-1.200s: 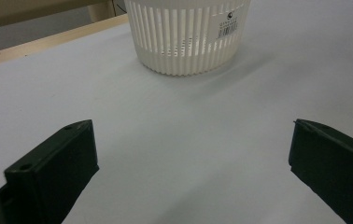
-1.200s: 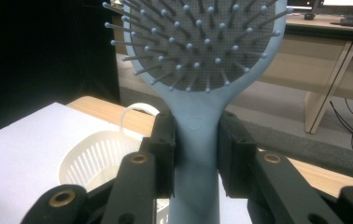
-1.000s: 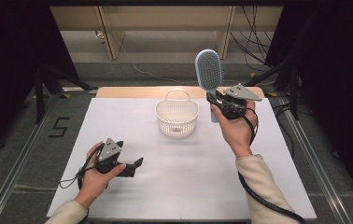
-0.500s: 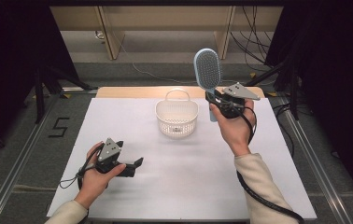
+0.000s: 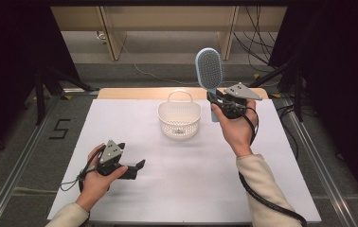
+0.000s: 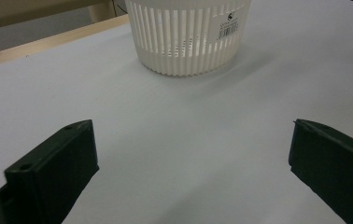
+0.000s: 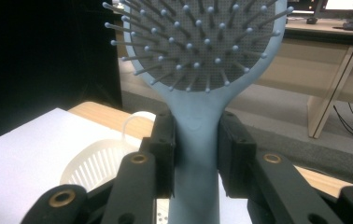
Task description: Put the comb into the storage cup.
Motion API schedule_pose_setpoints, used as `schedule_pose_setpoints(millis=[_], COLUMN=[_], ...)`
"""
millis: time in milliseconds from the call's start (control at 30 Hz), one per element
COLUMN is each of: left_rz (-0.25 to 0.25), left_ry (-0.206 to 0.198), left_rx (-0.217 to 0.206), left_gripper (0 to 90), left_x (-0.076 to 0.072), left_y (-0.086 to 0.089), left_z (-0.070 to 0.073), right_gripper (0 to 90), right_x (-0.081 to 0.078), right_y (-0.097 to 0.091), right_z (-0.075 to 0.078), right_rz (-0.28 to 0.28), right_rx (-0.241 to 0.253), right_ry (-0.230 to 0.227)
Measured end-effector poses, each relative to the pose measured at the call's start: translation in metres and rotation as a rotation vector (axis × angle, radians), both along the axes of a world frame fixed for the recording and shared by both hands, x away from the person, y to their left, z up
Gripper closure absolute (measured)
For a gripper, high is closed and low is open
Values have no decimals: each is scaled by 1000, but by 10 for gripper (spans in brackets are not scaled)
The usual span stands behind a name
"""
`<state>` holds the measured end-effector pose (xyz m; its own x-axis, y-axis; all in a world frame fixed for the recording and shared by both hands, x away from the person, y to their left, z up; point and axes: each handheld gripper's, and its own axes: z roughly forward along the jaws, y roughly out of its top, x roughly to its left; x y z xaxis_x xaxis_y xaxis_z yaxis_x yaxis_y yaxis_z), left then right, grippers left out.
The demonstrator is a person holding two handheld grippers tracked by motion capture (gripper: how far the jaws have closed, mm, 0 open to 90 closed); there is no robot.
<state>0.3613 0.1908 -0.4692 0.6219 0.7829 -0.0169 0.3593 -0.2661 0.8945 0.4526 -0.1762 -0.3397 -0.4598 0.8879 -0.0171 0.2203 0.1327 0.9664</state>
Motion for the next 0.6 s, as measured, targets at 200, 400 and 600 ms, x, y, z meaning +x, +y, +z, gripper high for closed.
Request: schedule_pose_setpoints(millis=[200, 400, 600], left_rz=[0, -1, -1], left_ry=[-1, -1, -1], left_rx=[1, 0, 0], left_gripper=[6, 7, 7], left_x=[0, 0, 0], left_y=[0, 0, 0], left_z=[0, 0, 0], right_gripper=[707, 707, 707], right_x=[1, 2, 2], right_y=[2, 3, 4], right_z=[0, 0, 0], right_rz=[4, 5, 6], right_rx=[2, 3, 5], right_ry=[-2, -2, -2])
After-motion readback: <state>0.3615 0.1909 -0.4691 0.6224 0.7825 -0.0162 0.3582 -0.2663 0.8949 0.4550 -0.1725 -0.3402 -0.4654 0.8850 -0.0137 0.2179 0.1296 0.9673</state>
